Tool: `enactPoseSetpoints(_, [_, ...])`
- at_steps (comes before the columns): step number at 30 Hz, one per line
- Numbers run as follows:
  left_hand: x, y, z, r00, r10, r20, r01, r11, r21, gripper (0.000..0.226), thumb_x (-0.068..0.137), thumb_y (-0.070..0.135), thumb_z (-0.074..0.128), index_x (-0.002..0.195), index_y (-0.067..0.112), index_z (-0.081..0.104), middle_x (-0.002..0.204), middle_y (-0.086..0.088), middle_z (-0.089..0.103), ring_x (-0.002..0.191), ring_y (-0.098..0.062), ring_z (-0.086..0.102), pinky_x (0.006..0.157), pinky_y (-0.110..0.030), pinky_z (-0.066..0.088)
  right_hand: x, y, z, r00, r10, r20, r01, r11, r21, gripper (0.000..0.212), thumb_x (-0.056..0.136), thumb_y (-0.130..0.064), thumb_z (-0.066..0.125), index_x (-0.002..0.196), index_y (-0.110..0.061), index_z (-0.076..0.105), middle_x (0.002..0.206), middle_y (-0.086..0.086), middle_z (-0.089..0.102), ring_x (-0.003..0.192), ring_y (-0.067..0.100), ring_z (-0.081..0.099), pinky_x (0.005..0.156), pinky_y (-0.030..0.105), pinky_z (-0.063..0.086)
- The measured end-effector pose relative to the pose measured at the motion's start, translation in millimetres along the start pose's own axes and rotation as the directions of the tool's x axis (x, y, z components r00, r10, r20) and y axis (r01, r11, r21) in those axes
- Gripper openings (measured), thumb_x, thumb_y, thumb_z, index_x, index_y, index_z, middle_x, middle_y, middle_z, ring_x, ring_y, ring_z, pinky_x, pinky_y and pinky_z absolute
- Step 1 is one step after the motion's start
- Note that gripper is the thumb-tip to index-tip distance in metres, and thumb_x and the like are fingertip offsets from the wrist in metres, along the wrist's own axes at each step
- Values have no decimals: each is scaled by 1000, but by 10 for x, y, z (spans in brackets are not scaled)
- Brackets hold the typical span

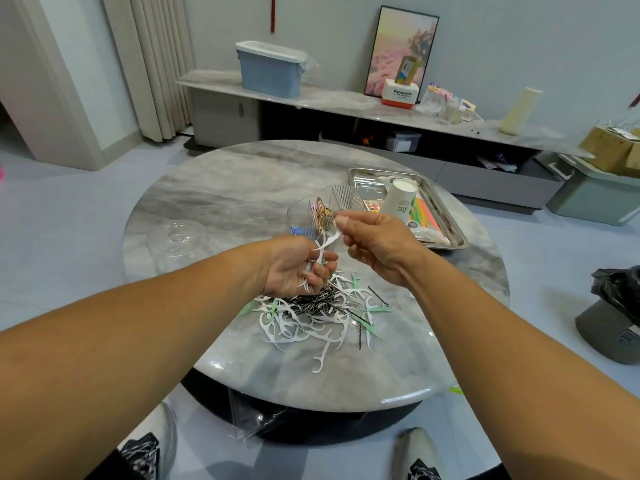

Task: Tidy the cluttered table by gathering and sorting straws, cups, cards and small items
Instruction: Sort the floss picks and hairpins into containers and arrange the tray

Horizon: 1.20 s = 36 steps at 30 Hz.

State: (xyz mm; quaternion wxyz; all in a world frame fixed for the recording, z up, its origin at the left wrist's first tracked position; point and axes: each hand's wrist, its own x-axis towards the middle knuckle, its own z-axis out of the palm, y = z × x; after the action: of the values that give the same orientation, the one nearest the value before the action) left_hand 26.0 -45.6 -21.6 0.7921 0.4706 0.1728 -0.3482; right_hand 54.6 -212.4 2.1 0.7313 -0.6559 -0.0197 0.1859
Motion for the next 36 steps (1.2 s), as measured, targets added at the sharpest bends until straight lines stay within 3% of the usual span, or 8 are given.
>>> enactPoseSetpoints(8, [-40,-4,29,1000,-15,26,11,990,138,31,107,18,30,98,8,58,73,-6,55,51,-6,39,37,-14,30,-41,42,-11,994,1,106,36,939,-341,25,81,-12,82,105,-7,76,78,3,74,61,8,62,58,21,48])
enactPoseSetpoints(14, [-88,22,58,995,36,92,-49,988,144,43,105,30,27,91,6,59,77,-6,53,51,-10,39,39,-17,30,-34,60,48,999,34,21,-25,943,-331,13,84,-12,81,90,-4,73,63,3,64,52,7,55,50,20,44])
enactPoseSetpoints(18, [-79,8,74,992,83,92,-100,974,204,63,104,64,21,103,11,56,78,-4,53,57,-11,39,44,-19,32,-59,22,34,980,197,-31,-198,945,-260,10,85,-8,79,85,-2,70,60,6,65,48,9,57,46,18,51])
enactPoseSetpoints(22, [-25,-27,111,985,172,-31,-152,931,331,52,106,57,28,85,14,48,68,-2,45,59,-12,39,53,-23,37,-72,-9,66,975,222,10,-217,959,-183,4,88,0,73,89,2,69,65,10,69,52,11,65,50,18,55])
enactPoseSetpoints(26, [-25,-46,93,990,141,-31,-130,965,227,46,107,53,30,92,13,49,69,-3,45,57,-13,43,47,-21,44,-67,7,115,991,133,-2,-131,971,-201,16,91,3,69,105,10,67,72,13,71,56,14,68,57,19,59])
enactPoseSetpoints(30, [-22,-27,51,985,152,-83,-145,985,88,38,108,46,34,102,13,53,66,-2,44,44,-6,35,35,-14,27,-23,38,99,997,45,-56,-59,953,-296,20,99,-11,64,116,-2,68,91,11,70,69,15,66,58,21,58])
enactPoseSetpoints(32, [-6,-10,29,976,180,-126,-177,984,34,36,110,42,33,116,15,57,65,-1,45,40,-5,33,35,-13,24,-14,120,2,991,14,-130,-80,849,-522,27,96,-17,69,122,-8,67,101,6,68,77,15,64,56,22,56])
enactPoseSetpoints(36, [-9,27,-14,971,189,-146,-195,980,-31,33,112,36,29,117,21,58,64,-3,49,42,-7,38,39,-14,29,29,404,-170,988,97,-117,-147,419,-896,59,78,-28,88,130,-15,63,119,7,65,94,19,64,77,30,53])
